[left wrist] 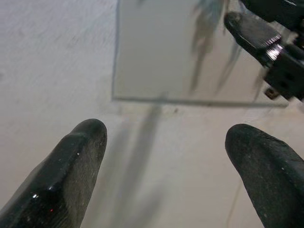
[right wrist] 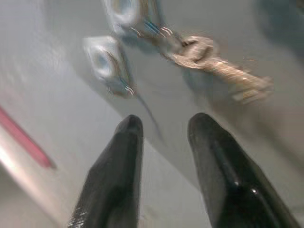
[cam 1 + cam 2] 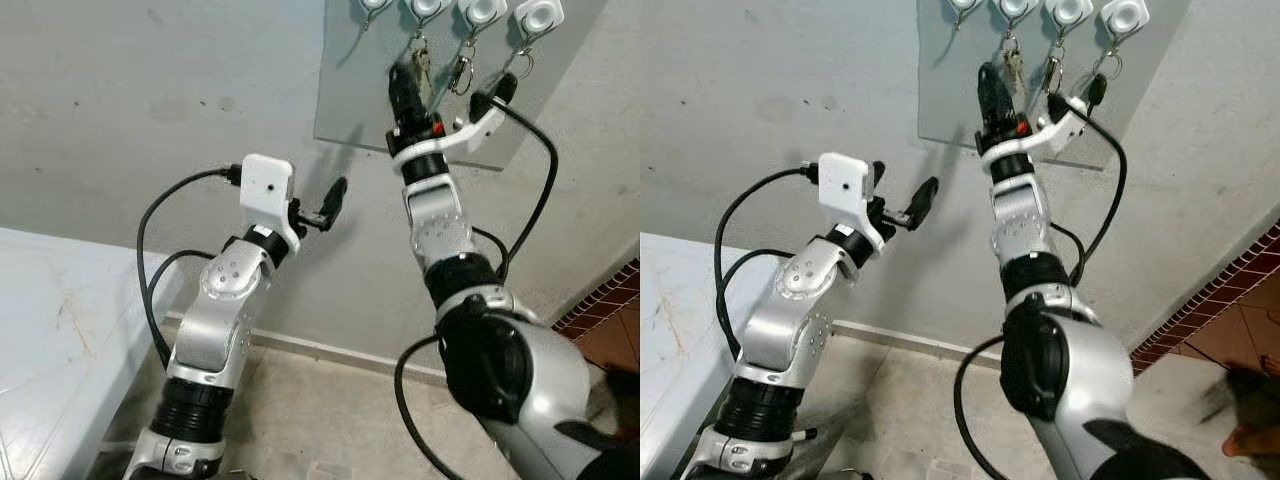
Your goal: Hang keys on a hook
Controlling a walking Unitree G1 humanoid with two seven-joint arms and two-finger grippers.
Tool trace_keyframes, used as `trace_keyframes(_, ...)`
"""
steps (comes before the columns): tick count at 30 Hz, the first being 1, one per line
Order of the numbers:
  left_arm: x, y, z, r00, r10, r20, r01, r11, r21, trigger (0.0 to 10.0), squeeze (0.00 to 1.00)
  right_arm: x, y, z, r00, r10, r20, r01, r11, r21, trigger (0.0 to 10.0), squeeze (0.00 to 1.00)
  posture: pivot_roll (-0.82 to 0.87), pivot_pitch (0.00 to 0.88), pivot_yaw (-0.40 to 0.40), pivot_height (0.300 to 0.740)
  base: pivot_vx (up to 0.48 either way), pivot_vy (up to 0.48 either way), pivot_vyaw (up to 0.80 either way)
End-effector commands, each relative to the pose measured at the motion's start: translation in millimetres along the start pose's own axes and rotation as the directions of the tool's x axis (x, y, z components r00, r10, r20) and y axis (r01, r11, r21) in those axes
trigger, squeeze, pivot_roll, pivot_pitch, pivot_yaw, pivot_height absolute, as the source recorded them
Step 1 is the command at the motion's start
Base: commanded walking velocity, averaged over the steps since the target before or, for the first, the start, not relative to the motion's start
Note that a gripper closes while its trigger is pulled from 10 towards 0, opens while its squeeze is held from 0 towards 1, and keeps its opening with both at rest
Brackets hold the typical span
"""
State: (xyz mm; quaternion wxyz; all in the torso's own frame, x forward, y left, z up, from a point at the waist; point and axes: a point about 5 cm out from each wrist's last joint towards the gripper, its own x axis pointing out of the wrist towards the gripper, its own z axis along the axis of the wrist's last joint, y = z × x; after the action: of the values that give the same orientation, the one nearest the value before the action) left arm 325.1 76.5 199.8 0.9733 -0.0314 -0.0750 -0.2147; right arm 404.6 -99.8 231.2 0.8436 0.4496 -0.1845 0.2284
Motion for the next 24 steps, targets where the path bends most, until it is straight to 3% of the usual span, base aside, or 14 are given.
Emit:
trace_keyframes(1,-1.5,3.1,-7,0.999,0.034,-0.021,-0.034,0.999,-0.010,10.0,0.00,-1.5,1.2,1,1.000,0.019,-0.006,-0.019,0.999,-0.044,10.0,1.00,0.03,0.092,-0.036,0.732,0.000,0.000,0.00)
trace_keyframes(2,-5.7,10.5,-20,0.994,0.089,-0.058,-0.089,0.996,0.001,10.0,0.00,-17.5,-11.1,-6,0.999,-0.014,-0.043,0.010,0.995,-0.103,10.0,1.00,0.03,0.089,-0.035,0.732,0.000,0.000,0.00)
trace_keyframes(6,-14.4,24.4,-38,0.979,0.173,-0.112,-0.177,0.984,-0.031,10.0,0.00,-48.0,-29.5,-18,0.992,-0.075,-0.103,0.052,0.976,-0.212,10.0,1.00,0.03,0.085,-0.027,0.732,0.000,0.000,0.00)
trace_keyframes(10,-20.4,30.6,-49,0.971,0.200,-0.133,-0.209,0.976,-0.055,10.0,0.00,-68.1,-43.7,-20,0.980,-0.158,-0.118,0.122,0.957,-0.263,10.0,1.00,0.03,0.080,-0.022,0.732,0.000,0.000,0.00)
trace_keyframes(12,-26.5,34.8,-64,0.959,0.222,-0.177,-0.229,0.973,-0.023,10.0,0.00,-90.0,-59.0,-24,0.957,-0.253,-0.141,0.193,0.920,-0.341,10.0,1.00,0.02,0.076,-0.017,0.732,0.000,0.000,0.00)
trace_keyframes(16,-37.4,42.5,-89,0.930,0.275,-0.243,-0.295,0.954,-0.049,10.0,0.00,-127.4,-76.1,-29,0.916,-0.357,-0.182,0.244,0.857,-0.454,10.0,1.00,0.02,0.072,-0.012,0.732,0.000,0.000,0.00)
trace_keyframes(17,-37.4,42.5,-89,0.930,0.275,-0.243,-0.295,0.954,-0.049,10.0,0.00,-127.4,-76.1,-29,0.916,-0.357,-0.182,0.244,0.857,-0.454,10.0,1.00,0.02,0.072,-0.012,0.732,0.000,0.000,0.00)
trace_keyframes(18,-42.7,46.4,-97,0.918,0.298,-0.262,-0.325,0.943,-0.065,10.0,0.00,-140.8,-81.2,-31,0.902,-0.385,-0.196,0.257,0.842,-0.474,10.0,0.00,0.01,0.071,-0.008,0.732,0.000,0.000,0.00)
trace_keyframes(24,-50.1,50.1,-100,0.917,0.308,-0.252,-0.338,0.937,-0.087,10.0,0.00,-159.6,-84.2,-28,0.881,-0.430,-0.198,0.254,0.783,-0.569,10.0,0.00,0.01,0.069,-0.007,0.732,0.000,0.000,0.00)
